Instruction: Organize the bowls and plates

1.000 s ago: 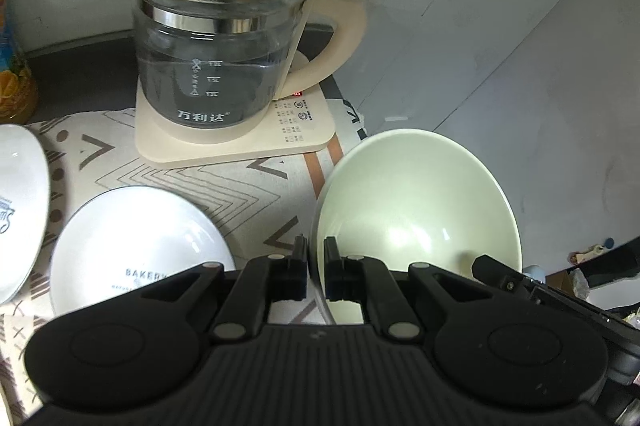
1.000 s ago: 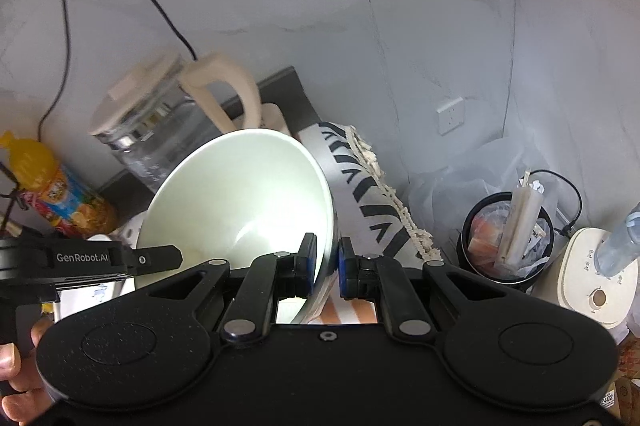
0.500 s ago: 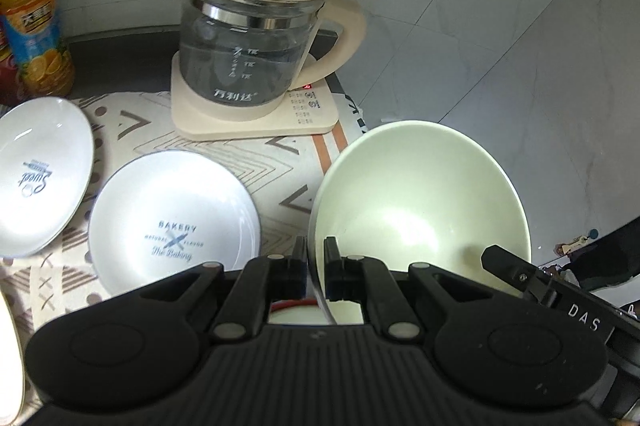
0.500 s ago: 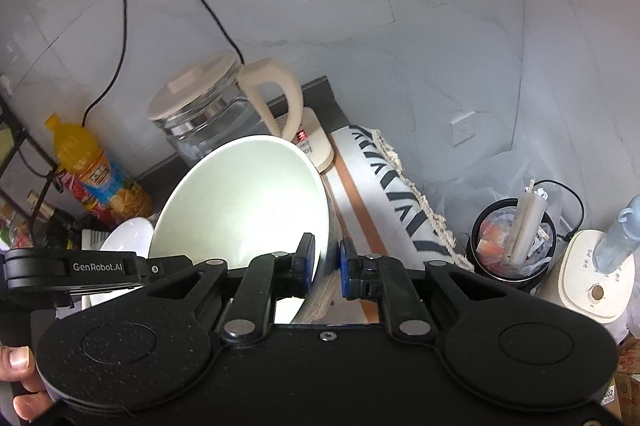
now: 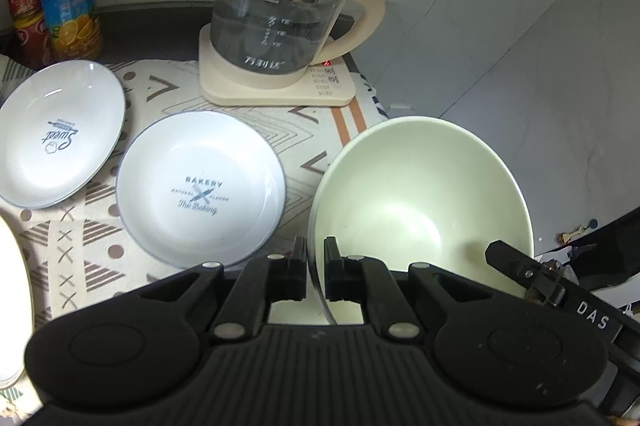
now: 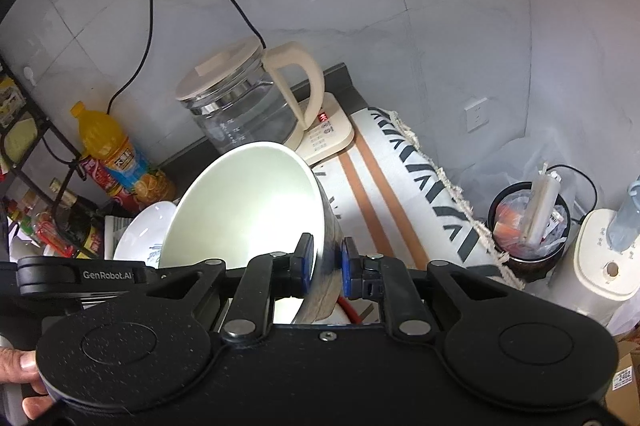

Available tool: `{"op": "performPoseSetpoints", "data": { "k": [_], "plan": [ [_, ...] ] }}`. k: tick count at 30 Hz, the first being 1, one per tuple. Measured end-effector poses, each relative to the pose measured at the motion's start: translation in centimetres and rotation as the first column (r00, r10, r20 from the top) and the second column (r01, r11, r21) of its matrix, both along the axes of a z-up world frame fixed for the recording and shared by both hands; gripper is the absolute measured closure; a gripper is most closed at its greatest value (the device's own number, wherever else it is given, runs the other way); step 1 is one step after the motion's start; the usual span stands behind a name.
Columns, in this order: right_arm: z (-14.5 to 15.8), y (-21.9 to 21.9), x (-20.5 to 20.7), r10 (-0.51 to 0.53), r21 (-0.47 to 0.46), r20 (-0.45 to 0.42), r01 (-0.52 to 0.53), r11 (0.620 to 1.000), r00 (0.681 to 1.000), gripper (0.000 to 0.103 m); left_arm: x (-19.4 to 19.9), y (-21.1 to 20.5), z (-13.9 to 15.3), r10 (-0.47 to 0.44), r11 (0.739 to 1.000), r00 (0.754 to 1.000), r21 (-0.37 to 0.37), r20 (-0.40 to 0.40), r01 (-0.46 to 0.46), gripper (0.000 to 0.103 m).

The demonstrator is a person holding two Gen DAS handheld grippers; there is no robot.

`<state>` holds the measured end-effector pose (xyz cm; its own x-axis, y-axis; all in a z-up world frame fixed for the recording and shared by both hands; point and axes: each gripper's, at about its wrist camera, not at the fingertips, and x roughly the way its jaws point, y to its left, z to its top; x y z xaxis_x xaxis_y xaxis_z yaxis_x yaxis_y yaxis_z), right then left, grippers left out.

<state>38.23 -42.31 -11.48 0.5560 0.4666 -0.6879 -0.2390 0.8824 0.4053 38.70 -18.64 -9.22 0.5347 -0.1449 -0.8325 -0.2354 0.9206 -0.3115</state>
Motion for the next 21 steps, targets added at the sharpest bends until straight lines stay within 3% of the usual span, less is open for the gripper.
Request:
{"op": "performPoseSetpoints", "data": {
  "k": [21],
  "plan": [
    [-1.2,0.7,-1.8,-0.012,0.008,-0.030,0.012,1.000,0.999,0.087,-2.3,1.3,-3.5,-0.001,0.999,0.997,-0.052,-0.075,-0.003,0.097]
  ]
}}
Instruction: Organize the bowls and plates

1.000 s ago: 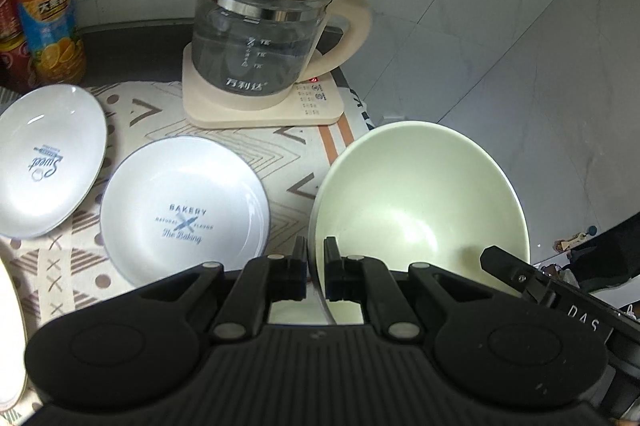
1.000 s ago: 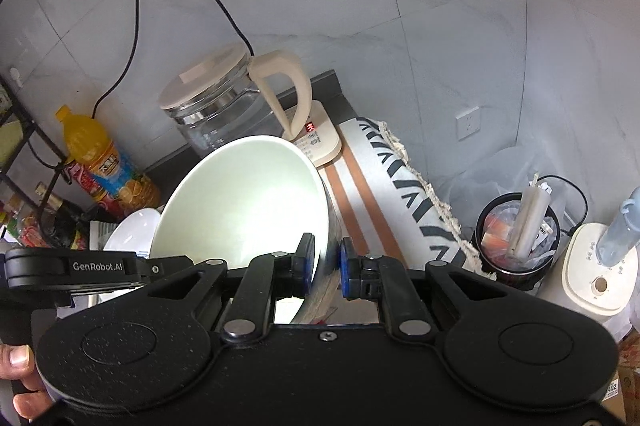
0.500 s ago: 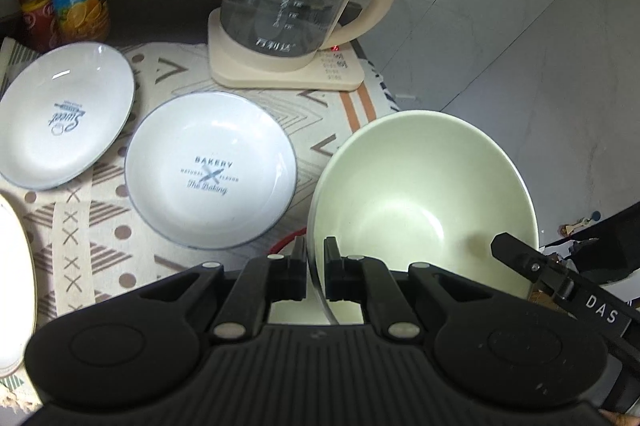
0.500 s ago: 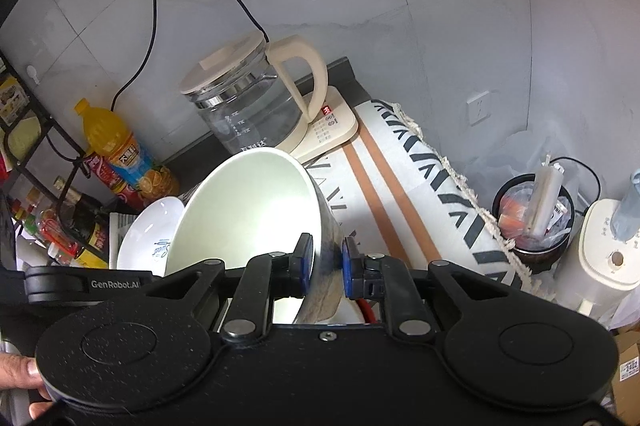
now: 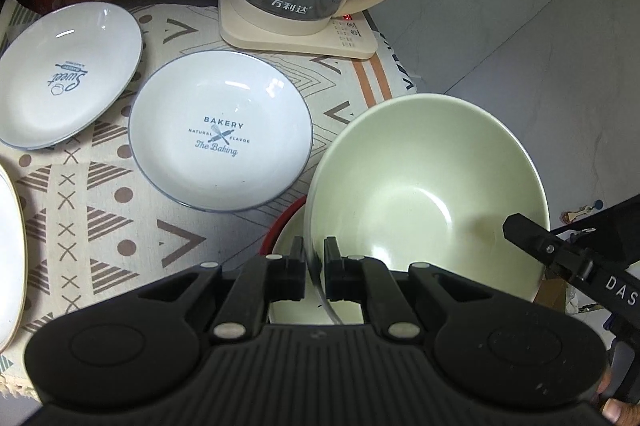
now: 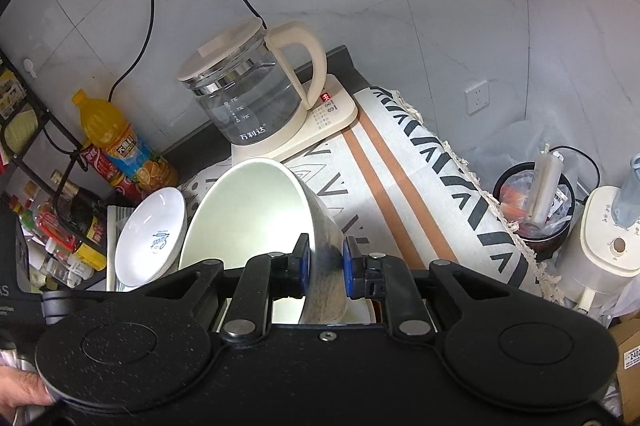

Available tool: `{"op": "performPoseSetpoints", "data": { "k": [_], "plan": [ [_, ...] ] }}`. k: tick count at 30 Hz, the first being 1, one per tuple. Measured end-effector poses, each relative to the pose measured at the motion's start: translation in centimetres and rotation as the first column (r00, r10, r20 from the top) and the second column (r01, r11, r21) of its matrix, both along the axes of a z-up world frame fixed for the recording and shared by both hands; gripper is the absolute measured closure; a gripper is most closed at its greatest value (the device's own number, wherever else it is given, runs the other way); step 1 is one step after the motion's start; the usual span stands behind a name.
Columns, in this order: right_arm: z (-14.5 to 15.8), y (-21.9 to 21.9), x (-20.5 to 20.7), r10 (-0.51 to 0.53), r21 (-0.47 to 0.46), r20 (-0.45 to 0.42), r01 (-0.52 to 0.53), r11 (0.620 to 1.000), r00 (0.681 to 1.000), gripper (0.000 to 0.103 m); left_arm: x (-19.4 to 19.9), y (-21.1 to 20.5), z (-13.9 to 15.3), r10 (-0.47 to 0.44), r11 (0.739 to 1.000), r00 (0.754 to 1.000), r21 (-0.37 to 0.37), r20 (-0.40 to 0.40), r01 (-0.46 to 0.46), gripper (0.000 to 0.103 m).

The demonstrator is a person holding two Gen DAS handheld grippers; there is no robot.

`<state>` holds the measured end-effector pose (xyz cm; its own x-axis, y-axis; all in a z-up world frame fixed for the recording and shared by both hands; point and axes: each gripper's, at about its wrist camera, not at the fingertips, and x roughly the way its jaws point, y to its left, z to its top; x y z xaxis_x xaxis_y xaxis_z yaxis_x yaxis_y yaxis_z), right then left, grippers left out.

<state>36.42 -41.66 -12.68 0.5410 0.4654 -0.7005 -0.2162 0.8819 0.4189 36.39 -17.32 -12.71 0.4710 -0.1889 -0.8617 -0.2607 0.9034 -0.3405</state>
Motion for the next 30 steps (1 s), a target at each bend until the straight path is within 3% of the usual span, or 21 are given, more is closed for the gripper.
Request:
{"op": "performPoseSetpoints", "data": {
  "k": [14,30],
  "plan": [
    [0.8,1.0,-0.8,0.054,-0.060,0.003,-0.054,0.997,0.999,0.086,-0.8,0.5,-0.5,0.016,0.999,1.000,-0.041,-0.027,-0.017,0.096],
    [-2.3,0.2,-0.7,0.000,-0.033,-0.076,-0.003,0.999,0.997,0.089,-1.1,-0.2,-2.6,-0.013,0.999,0.995,-0.034,-0.099,0.009,0.093]
  ]
}}
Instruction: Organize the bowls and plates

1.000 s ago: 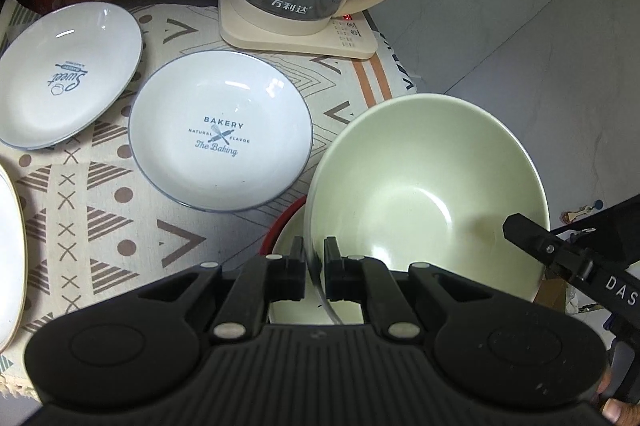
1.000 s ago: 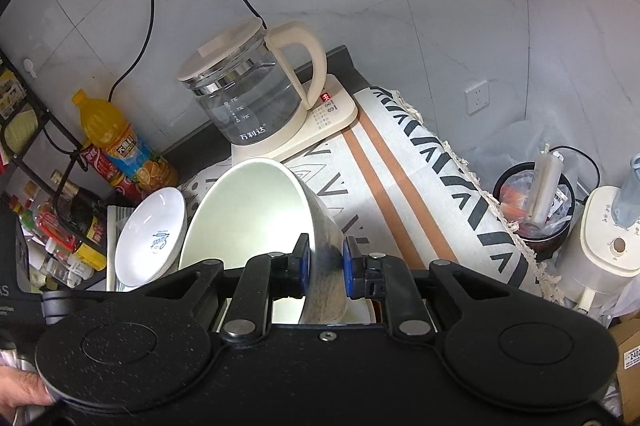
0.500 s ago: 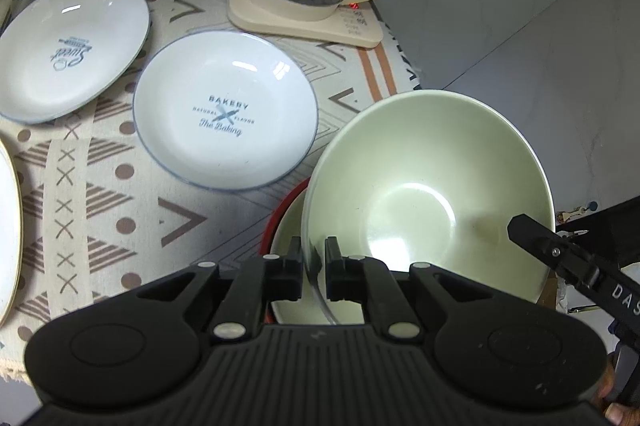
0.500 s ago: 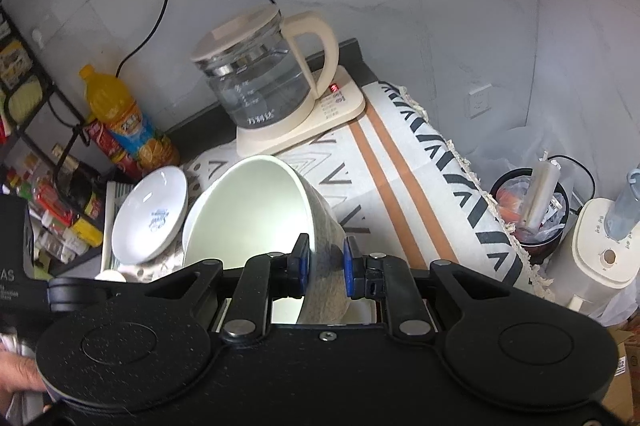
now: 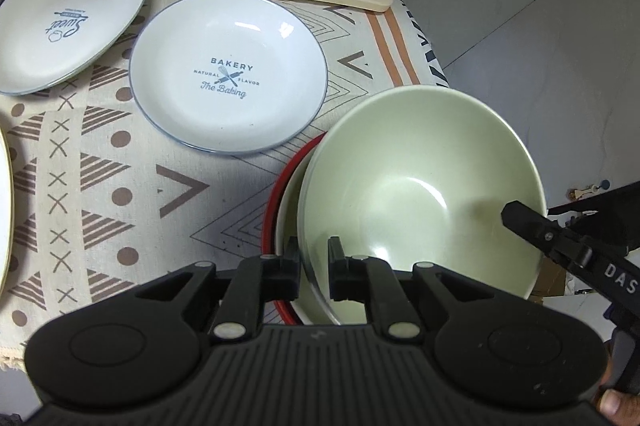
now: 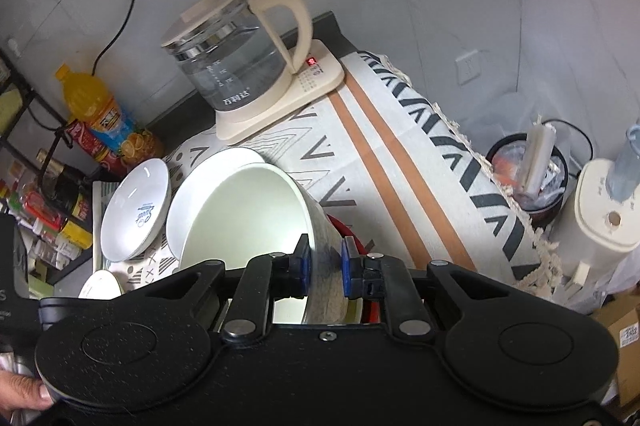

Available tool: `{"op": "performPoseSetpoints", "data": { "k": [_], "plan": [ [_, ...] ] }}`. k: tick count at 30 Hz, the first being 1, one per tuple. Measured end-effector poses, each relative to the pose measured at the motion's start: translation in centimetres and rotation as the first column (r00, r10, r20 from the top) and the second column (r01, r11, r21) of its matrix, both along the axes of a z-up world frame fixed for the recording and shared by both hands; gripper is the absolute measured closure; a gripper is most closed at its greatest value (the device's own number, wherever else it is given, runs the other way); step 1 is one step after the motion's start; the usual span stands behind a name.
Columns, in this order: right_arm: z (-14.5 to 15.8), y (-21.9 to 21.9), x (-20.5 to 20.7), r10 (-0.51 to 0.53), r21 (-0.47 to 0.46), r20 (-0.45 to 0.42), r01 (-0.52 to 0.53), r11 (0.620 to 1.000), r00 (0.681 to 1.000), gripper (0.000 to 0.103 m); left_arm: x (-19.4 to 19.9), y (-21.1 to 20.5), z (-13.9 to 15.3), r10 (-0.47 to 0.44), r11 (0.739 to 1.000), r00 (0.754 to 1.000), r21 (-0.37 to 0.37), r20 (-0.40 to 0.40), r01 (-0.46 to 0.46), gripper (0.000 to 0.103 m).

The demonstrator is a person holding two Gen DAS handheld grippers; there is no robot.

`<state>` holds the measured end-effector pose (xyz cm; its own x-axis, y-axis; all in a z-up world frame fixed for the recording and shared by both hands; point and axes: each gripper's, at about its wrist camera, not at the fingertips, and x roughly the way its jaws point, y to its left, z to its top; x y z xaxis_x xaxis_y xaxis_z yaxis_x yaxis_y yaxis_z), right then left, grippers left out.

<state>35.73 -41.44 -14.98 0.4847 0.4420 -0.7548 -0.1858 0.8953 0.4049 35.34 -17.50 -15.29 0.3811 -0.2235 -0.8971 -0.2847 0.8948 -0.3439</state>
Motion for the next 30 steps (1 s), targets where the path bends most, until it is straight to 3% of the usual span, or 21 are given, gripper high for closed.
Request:
{"op": "performPoseSetpoints", "data": {
  "k": [16,30],
  "plan": [
    [-0.7,0.0,0.3,-0.003,0.064,-0.030,0.005,0.998,1.000,0.093,-0.7,1.4,2.5,0.001,1.000,1.000,-0.014,-0.018,-0.001,0.093],
    [-1.2,0.5,0.0,0.019,-0.006,-0.032,-0.020,1.000,0.999,0.093,-0.9,1.3,3.0,0.024,0.999,1.000,0.027,-0.002,-0.024,0.093]
  ]
}}
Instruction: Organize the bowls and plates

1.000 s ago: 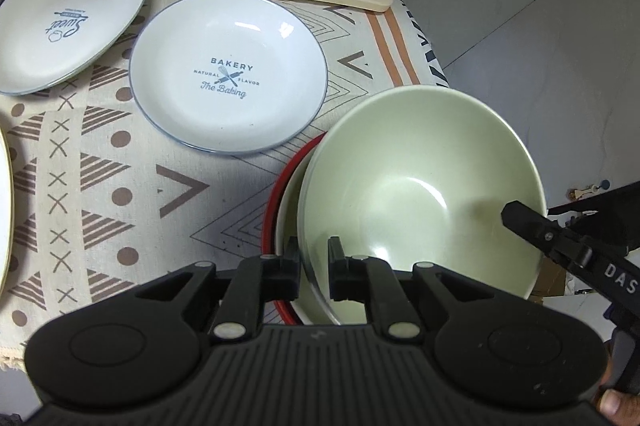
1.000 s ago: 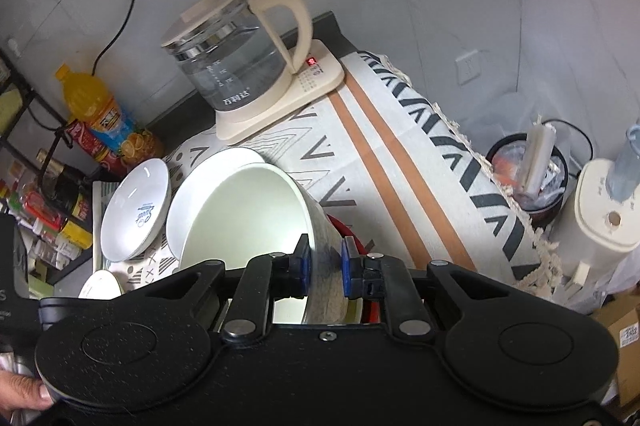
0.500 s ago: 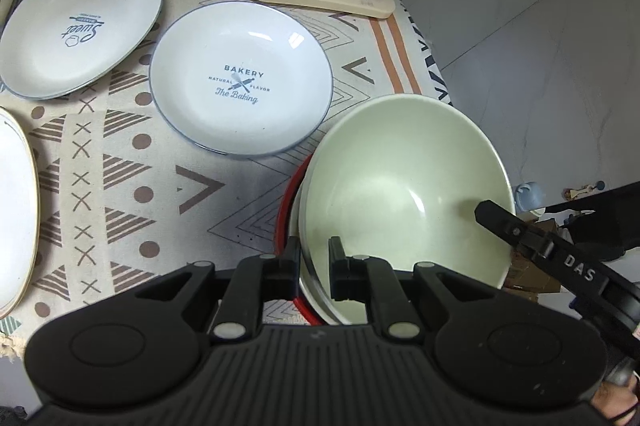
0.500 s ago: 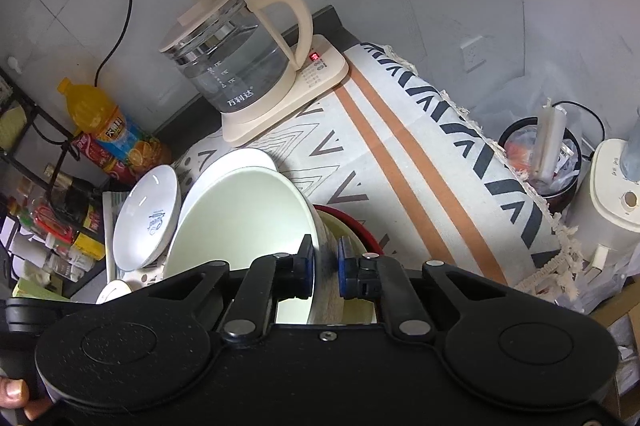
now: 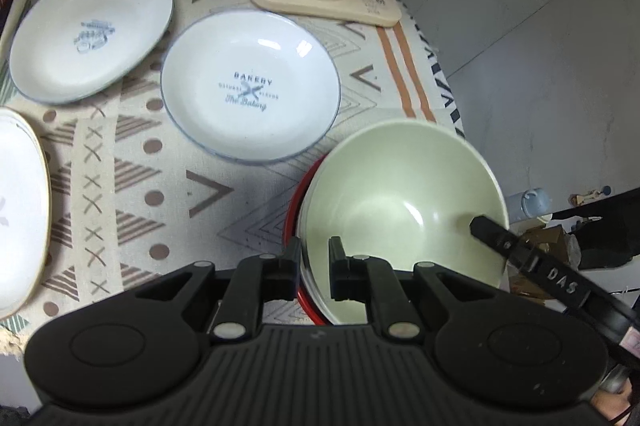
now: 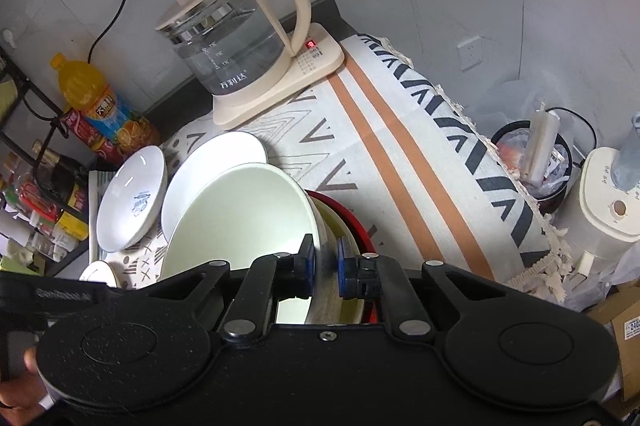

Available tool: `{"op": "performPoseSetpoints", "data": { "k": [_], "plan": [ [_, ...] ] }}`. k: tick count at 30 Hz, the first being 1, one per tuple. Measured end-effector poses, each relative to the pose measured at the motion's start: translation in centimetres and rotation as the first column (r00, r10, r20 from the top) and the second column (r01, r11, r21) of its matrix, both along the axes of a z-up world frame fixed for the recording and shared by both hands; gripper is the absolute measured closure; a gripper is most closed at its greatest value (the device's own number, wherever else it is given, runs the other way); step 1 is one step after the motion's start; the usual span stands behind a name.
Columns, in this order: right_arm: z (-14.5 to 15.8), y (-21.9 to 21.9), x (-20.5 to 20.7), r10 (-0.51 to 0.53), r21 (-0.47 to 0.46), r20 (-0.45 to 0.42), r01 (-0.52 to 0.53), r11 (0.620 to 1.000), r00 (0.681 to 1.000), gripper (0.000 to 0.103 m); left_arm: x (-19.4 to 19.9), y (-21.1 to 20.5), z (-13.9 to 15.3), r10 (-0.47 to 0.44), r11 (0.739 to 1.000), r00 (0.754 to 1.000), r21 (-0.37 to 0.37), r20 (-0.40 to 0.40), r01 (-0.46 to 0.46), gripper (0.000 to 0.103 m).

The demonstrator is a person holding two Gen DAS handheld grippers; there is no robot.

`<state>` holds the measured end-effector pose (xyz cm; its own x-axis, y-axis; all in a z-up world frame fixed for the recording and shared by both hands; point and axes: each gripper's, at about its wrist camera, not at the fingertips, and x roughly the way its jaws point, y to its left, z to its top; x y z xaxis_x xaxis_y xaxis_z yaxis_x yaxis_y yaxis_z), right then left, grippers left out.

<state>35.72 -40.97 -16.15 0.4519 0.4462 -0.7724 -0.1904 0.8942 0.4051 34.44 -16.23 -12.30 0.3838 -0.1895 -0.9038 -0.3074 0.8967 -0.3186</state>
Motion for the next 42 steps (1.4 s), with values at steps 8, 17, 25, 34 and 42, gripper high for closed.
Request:
{"op": "performPoseSetpoints", "data": {
  "k": [8,17,25,34,42],
  "plan": [
    [-0.1,0.3,-0.3,0.022,-0.057,0.026,-0.020,0.998,0.999,0.092,0.4,-0.2,-0.2,0.001,1.000,1.000,0.001,0.011,-0.001,0.093],
    [0.1,-0.1,0.3,0.022,-0.046,-0.019,-0.023,0.999,1.000,0.092,0.9,-0.3,-2.0,0.009,1.000,1.000,0.027,-0.018,-0.009,0.092],
    [0.8,-0.2,0.1,0.045,-0.062,0.041,-0.042,0.997,0.998,0.097,1.1,0.1,-2.4,0.017,1.000,1.000,0.026,-0.017,-0.017,0.091],
    [0.3,-0.3,0.1,0.035,-0.065,0.006,-0.034,0.997,0.999,0.096,1.0,0.0,-1.6,0.013,0.999,1.000,0.044,-0.010,-0.012,0.090],
    [2.2,-0.3,-1.7,0.050,-0.055,0.073,-0.046,0.997,0.996,0.051,-0.3,-0.4,0.3,0.021,0.996,0.999,0.086,0.049,-0.026,0.051]
  ]
}}
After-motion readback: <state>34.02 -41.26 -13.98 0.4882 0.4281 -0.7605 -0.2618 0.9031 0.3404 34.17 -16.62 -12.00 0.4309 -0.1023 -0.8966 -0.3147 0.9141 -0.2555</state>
